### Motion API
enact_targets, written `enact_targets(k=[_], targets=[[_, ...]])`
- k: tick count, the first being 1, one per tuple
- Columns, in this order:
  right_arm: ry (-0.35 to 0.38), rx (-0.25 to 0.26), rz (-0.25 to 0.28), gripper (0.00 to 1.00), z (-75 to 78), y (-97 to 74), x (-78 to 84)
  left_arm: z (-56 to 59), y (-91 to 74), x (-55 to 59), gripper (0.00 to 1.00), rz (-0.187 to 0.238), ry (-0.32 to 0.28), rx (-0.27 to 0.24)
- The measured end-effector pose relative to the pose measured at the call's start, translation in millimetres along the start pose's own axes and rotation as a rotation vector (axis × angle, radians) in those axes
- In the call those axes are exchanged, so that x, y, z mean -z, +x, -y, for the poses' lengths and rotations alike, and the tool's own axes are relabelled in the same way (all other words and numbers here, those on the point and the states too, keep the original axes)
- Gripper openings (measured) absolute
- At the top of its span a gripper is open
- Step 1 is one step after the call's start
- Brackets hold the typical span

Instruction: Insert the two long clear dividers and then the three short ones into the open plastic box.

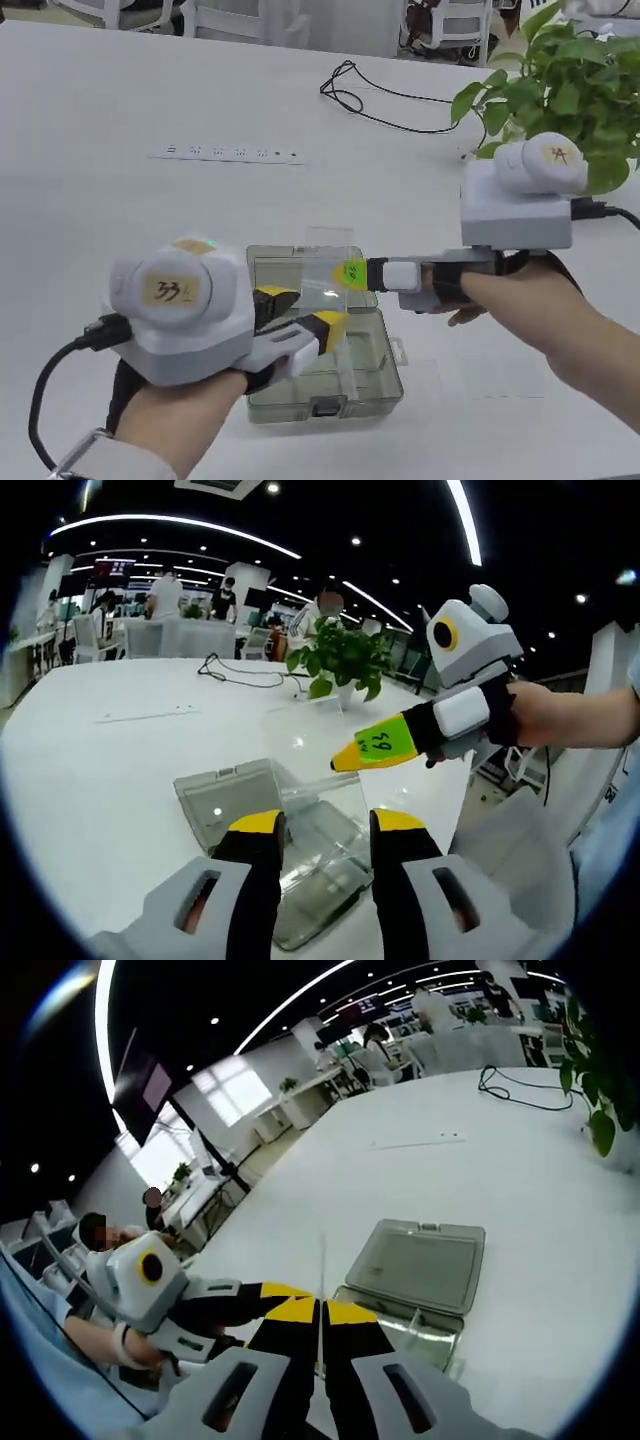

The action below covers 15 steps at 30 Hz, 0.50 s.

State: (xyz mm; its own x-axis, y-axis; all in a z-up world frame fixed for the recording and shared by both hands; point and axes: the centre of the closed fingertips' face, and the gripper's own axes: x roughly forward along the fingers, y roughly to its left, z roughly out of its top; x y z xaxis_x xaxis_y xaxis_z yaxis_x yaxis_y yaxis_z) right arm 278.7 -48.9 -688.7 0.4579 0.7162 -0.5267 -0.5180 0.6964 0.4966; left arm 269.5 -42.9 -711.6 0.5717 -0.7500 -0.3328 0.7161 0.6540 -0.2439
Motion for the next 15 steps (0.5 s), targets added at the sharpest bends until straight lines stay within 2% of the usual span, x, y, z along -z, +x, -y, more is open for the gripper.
enact_targets(k=[1, 3, 4, 7, 11, 12, 15], targets=[[0.002, 0.017, -0.017, 0.02, 2.8, 0.2, 1.0, -0.5, -2.7, -1.2, 0.33, 0.005, 0.052, 0.008], [0.039, 0.029, -0.033, 0.02, 5.5, -0.3, 1.8, 0.3, -6.0, -1.4, 0.35, 0.002, 0.11, 0.031], [0.048, 0.032, -0.039, 0.02, 7.1, -0.6, 2.1, 0.3, -6.7, -1.5, 0.37, 0.003, 0.121, 0.035], [0.059, 0.048, -0.063, 0.01, 13.0, -1.0, 0.2, -0.8, -10.8, 2.6, 0.45, -0.02, 0.216, 0.07], [0.078, 0.051, -0.086, 0.02, 16.0, -1.1, -4.0, 2.4, -15.8, 5.8, 0.6, -0.019, 0.264, 0.137], [0.103, 0.068, -0.106, 0.02, 19.3, -0.9, -2.9, 2.5, -17.6, 6.4, 0.64, -0.012, 0.303, 0.154], [0.113, 0.069, -0.126, 0.02, 19.1, 1.7, -4.4, -1.7, -22.5, 12.8, 0.75, -0.031, 0.328, 0.17]])
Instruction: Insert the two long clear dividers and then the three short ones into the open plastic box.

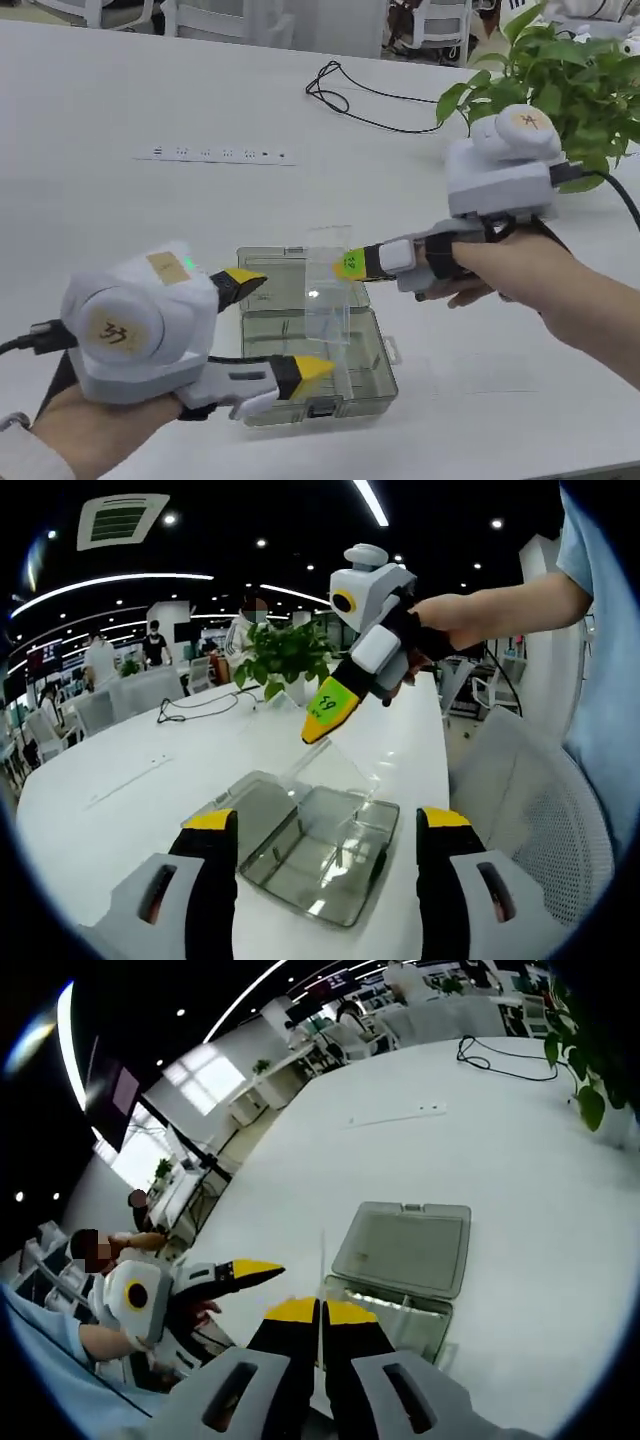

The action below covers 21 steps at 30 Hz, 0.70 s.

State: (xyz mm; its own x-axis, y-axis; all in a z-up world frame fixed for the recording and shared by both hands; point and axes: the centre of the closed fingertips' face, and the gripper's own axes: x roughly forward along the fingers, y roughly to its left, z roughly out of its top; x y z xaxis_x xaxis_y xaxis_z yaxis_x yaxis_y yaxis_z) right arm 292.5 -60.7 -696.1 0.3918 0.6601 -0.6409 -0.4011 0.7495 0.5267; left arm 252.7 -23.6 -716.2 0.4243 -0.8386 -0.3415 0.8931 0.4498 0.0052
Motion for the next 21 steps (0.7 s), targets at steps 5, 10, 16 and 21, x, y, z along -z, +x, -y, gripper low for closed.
enact_targets(k=[5, 10, 16, 21], targets=[[0.025, 0.029, -0.082, 0.02, 3.8, 3.7, 5.2, -8.7, -8.2, 19.9, 0.85, -0.078, 0.036, 0.005], [0.088, 0.052, -0.189, 0.02, 8.9, 11.2, 17.4, -14.3, -14.9, 42.2, 0.99, -0.156, 0.066, 0.013], [0.134, 0.068, -0.262, 0.02, 6.1, 19.5, 12.7, -16.0, -21.0, 61.1, 1.0, -0.234, 0.116, 0.022], [0.196, 0.099, -0.354, 0.02, 5.3, 26.8, 14.9, -14.7, -21.7, 64.1, 1.0, -0.23, 0.108, 0.028]])
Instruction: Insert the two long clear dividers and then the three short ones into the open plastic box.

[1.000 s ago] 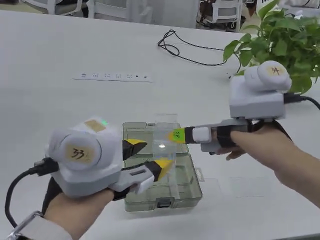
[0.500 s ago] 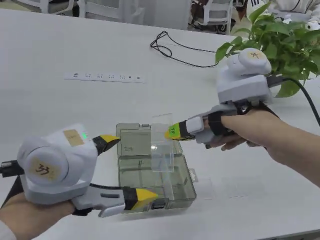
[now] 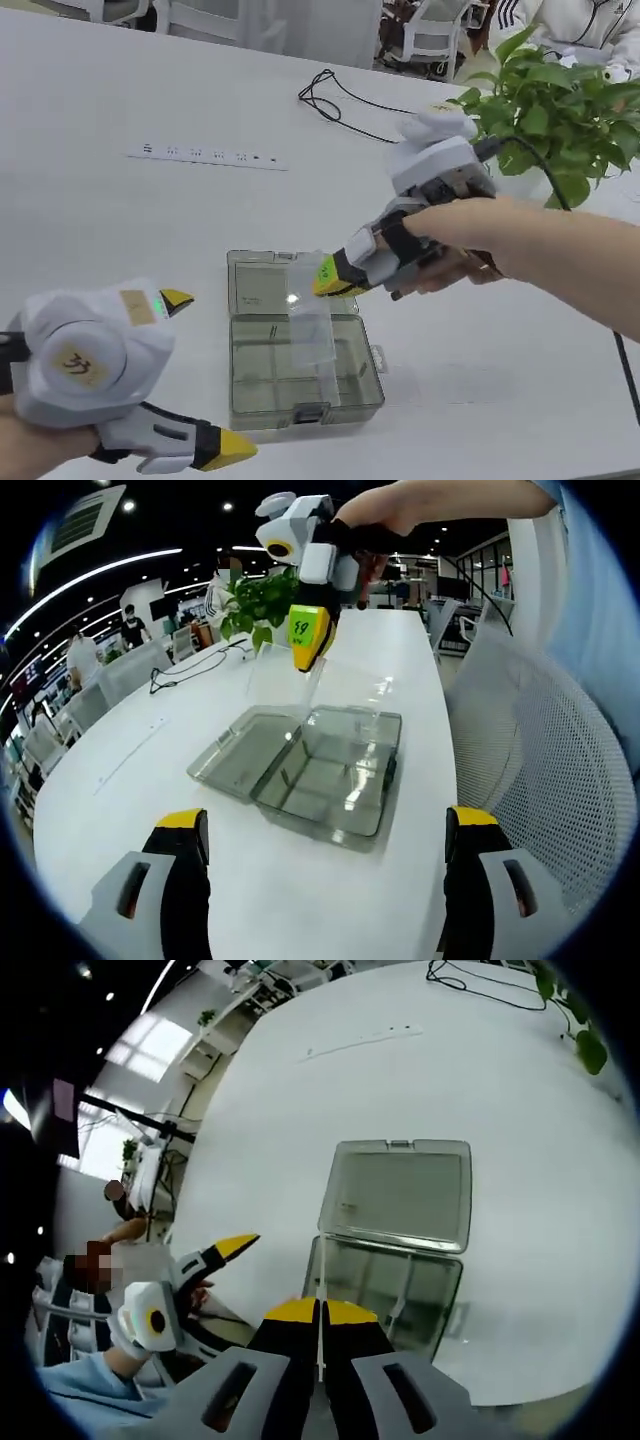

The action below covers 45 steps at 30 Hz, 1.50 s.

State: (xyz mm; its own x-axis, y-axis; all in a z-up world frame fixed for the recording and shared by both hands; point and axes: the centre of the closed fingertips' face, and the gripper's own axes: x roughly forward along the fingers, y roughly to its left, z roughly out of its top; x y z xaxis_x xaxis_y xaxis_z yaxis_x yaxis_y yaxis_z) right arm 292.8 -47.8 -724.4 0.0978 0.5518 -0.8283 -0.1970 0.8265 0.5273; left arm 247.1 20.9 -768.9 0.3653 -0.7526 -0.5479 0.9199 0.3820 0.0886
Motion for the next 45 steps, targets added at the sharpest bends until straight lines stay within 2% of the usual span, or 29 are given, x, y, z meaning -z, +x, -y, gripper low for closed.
enact_targets(k=[2, 5, 9, 15, 19, 20, 23, 29, 33, 35, 45], targets=[[0.029, 0.022, -0.031, 0.02, 1.9, 2.9, -0.6, 2.2, 0.3, 2.1, 1.0, -0.002, 0.003, 0.004], [0.034, 0.051, -0.058, 0.02, 4.5, 7.3, -4.6, 4.7, 1.2, 3.6, 1.0, 0.005, -0.001, 0.007], [0.065, 0.096, -0.116, 0.02, 9.8, 15.5, 1.1, 8.4, 3.3, 7.2, 1.0, 0.002, -0.001, 0.018], [0.108, 0.136, -0.164, 0.02, 16.3, 29.0, 3.4, 11.9, 3.5, 8.1, 1.0, 0.004, 0.001, 0.027], [0.115, 0.16, -0.177, 0.02, 18.7, 36.3, -0.1, 12.2, 3.1, 7.5, 0.98, 0.011, 0.002, 0.029], [0.109, 0.174, -0.181, 0.02, 15.7, 35.9, 6.0, 12.2, 3.2, 7.5, 0.98, 0.013, -0.001, 0.029], [0.107, 0.211, -0.188, 0.02, 17.4, 37.8, 9.8, 12.3, 2.7, 7.9, 0.98, 0.014, 0.001, 0.029], [0.117, 0.24, -0.2, 0.02, 15.1, 41.4, 23.8, 13.4, 0.8, 10.7, 0.97, 0.015, 0.004, 0.034], [0.135, 0.237, -0.18, 0.02, 10.4, 42.9, 28.8, 14.4, 0.4, 12.8, 0.96, 0.016, 0.0, 0.037], [0.139, 0.237, -0.185, 0.02, 14.9, 45.3, 22.4, 15.0, 0.1, 13.5, 0.96, 0.016, -0.002, 0.039], [0.15, 0.252, -0.198, 0.02, 11.3, 45.7, 36.3, 15.3, 1.6, 14.2, 0.95, 0.023, -0.004, 0.045]])
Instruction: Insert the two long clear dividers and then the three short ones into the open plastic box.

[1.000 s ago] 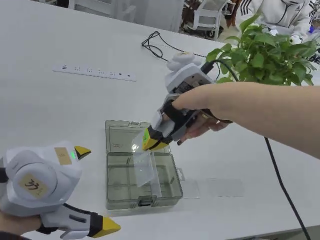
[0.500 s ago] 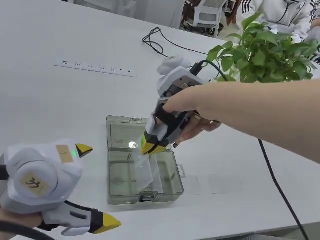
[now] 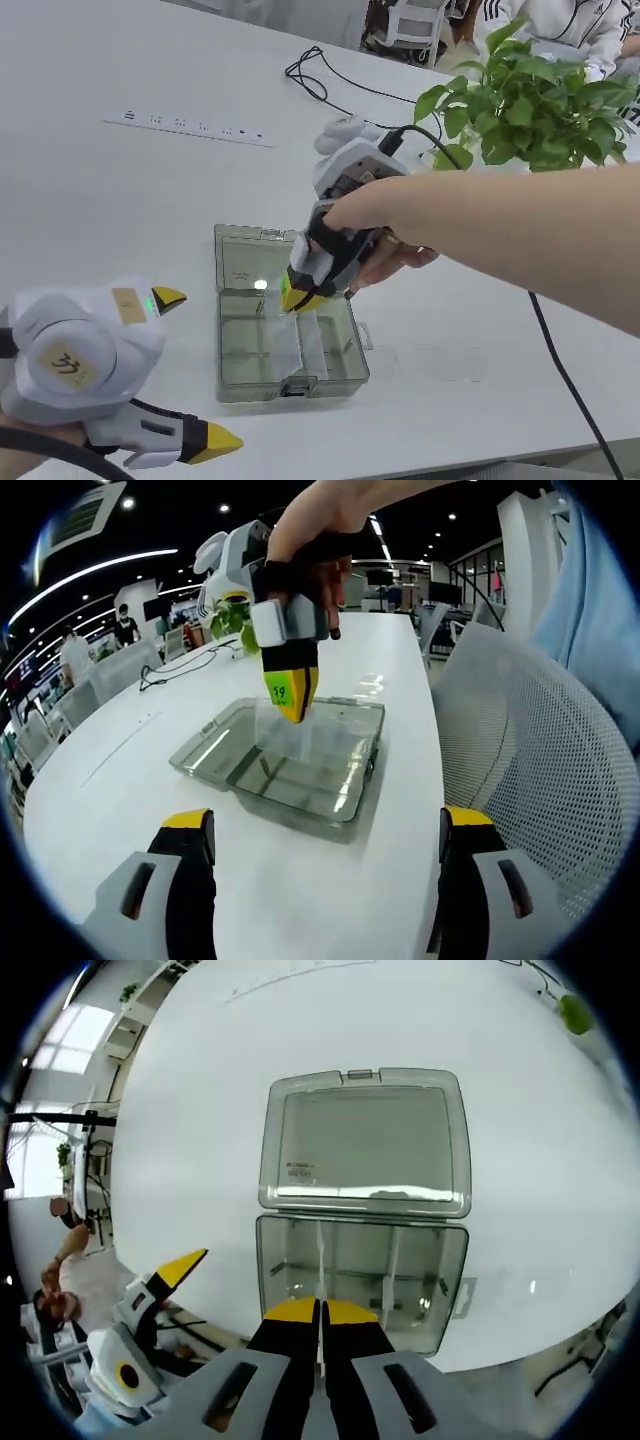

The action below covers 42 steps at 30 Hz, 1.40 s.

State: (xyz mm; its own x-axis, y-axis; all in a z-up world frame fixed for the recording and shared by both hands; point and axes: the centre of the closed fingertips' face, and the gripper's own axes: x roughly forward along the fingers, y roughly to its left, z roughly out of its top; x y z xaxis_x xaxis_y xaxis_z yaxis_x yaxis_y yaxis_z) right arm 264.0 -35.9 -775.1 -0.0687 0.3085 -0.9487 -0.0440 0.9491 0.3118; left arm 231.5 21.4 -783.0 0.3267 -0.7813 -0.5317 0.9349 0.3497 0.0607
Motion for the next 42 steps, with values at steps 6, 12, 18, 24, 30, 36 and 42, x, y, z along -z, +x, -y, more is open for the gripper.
enact_targets(k=[6, 12, 18, 24, 30, 36, 42], targets=[[0.005, 0.003, -0.006, 0.02, 1.1, -1.1, -4.3, -0.7, 0.5, -1.3, 0.95, 0.004, 0.006, 0.003], [0.016, 0.025, -0.022, 0.01, 3.9, -2.7, -2.8, -1.1, -0.3, -1.2, 0.94, 0.006, 0.009, 0.0], [0.036, 0.019, -0.032, 0.01, 2.9, -1.2, -1.8, 0.1, 0.1, 0.4, 0.94, 0.004, 0.008, 0.004], [0.02, 0.02, -0.04, 0.01, 2.2, 3.7, -10.6, 0.6, 0.8, 0.6, 0.93, 0.005, 0.006, 0.006], [0.002, 0.033, -0.049, 0.01, 1.1, 4.7, -7.6, -0.3, 0.7, 1.1, 0.93, 0.006, -0.001, 0.005], [-0.007, 0.049, -0.056, 0.01, 2.0, 5.3, -5.0, -1.2, 0.8, 2.7, 0.93, 0.005, -0.007, 0.002], [-0.017, 0.053, -0.06, 0.02, 5.2, 8.9, -11.9, -0.2, 1.3, 3.1, 0.92, 0.006, -0.01, 0.003]])
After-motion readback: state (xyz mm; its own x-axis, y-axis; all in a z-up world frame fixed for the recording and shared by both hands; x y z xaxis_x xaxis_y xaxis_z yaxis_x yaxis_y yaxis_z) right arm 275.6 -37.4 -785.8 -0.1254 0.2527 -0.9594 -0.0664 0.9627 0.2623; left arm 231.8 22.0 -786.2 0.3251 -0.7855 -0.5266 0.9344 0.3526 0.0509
